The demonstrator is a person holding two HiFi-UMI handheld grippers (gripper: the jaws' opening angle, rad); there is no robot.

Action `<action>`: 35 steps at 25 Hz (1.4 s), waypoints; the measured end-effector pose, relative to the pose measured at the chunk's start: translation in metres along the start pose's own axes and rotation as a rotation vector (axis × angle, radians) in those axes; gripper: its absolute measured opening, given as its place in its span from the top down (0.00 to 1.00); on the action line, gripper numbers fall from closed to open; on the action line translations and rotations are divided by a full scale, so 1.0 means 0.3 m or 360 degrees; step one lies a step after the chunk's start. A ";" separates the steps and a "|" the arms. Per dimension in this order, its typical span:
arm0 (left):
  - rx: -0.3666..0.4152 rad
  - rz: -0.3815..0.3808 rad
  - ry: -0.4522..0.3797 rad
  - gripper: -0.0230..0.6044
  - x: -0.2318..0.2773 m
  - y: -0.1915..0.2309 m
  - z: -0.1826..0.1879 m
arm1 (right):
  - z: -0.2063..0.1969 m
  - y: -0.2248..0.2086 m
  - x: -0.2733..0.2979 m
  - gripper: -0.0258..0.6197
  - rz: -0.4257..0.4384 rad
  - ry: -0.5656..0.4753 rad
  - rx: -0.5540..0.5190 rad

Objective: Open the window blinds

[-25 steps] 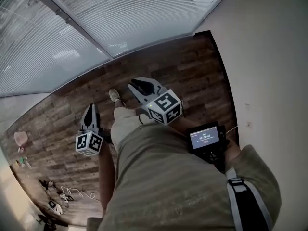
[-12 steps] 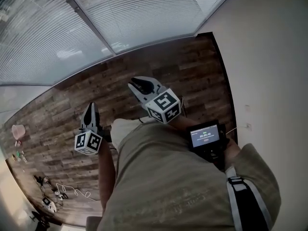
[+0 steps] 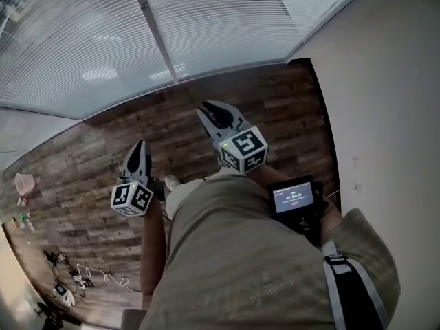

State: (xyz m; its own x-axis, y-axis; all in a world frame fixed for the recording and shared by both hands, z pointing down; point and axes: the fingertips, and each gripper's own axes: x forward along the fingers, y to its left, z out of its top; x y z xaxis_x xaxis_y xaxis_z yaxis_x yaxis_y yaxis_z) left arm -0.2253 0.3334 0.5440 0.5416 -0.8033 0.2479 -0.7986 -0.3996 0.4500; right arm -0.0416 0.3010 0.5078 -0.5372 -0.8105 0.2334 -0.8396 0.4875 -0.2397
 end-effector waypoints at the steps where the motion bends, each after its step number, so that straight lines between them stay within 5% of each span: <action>1: 0.0005 -0.0010 0.0004 0.94 -0.021 0.030 0.019 | 0.004 0.021 0.021 0.87 -0.0032 -0.0006 0.0010; 10: -0.0067 -0.0116 0.0114 0.94 -0.243 0.315 0.069 | -0.022 0.332 0.109 0.87 -0.0225 -0.0080 0.0034; 18: -0.0010 -0.0206 0.0229 0.94 -0.285 0.477 0.071 | -0.125 0.463 0.129 0.87 -0.0292 0.0053 0.0055; 26: -0.0026 -0.0159 0.0160 0.94 -0.216 0.398 0.140 | -0.006 0.365 0.084 0.87 -0.0310 -0.0044 0.0041; 35: 0.0030 -0.0211 0.0222 0.94 -0.144 0.245 0.099 | -0.015 0.238 -0.017 0.87 -0.0382 -0.0079 0.0071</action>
State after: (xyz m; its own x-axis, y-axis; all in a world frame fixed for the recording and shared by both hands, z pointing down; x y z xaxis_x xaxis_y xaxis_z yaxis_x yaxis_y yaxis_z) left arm -0.3152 0.3256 0.5410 0.6727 -0.6744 0.3045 -0.7217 -0.5072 0.4711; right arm -0.0992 0.3414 0.4938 -0.3175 -0.9167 0.2424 -0.9376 0.2653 -0.2249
